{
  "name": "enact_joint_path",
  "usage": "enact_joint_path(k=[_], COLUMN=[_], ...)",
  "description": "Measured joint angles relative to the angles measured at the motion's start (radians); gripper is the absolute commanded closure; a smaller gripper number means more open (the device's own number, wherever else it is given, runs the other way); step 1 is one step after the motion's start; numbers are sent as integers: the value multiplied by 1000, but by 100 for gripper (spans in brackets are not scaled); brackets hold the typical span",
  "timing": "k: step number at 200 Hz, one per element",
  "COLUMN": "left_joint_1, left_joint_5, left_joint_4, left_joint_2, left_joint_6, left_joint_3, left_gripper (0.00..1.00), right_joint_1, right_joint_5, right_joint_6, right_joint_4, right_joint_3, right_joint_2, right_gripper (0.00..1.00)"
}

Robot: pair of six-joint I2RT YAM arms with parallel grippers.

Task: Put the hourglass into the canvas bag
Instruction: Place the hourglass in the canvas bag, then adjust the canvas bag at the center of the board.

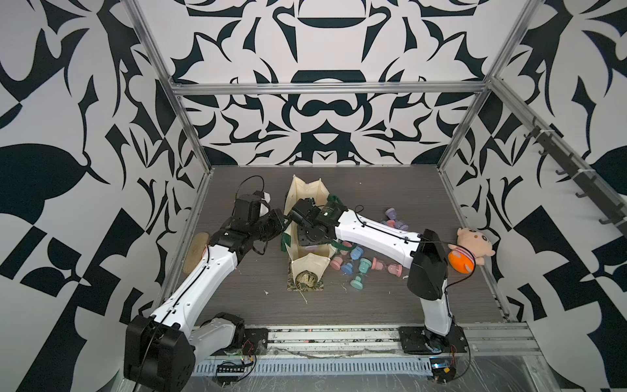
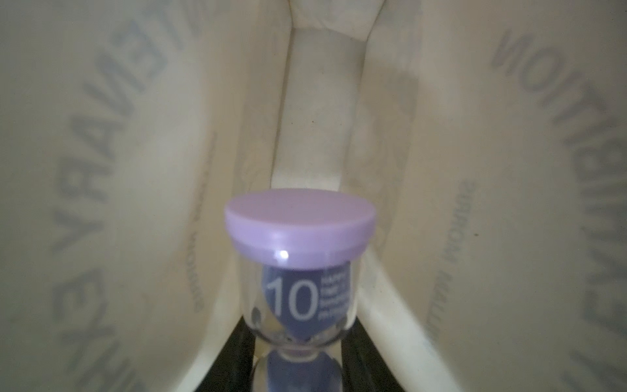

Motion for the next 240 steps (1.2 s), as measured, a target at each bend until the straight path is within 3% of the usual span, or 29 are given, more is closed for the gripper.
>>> enact_joint_path(k=[24, 40, 52, 89, 132, 180, 240], left_joint_1=[0, 0, 0, 0, 0, -4, 0], left_joint_5=[-1, -3, -5, -7, 6, 16, -22], left_joint_4=[1, 1, 0, -6, -7, -11, -21], left_joint_2=[0, 0, 0, -1, 3, 7, 16], left_joint_6=[-6, -13, -18, -27, -43, -35, -6], left_joint_3=[0, 0, 0, 0, 0, 0, 8], left_gripper=[80, 79, 80, 100, 100, 100, 100], right_joint_1=[-2, -1, 0, 10, 12, -5, -57], right_joint_5=[-2, -3, 2, 17, 78, 139, 57], right_joint_6=[5, -5, -8, -35, -64, -80, -75], right_joint_4=[-5, -6, -7, 1, 20, 78, 148], right_joint_3=[0, 2, 6, 30, 14, -163, -309], right_joint_2=[-11, -25, -41, -121, -282, -502, -503], right_gripper=[35, 32, 32, 32, 31, 28, 27])
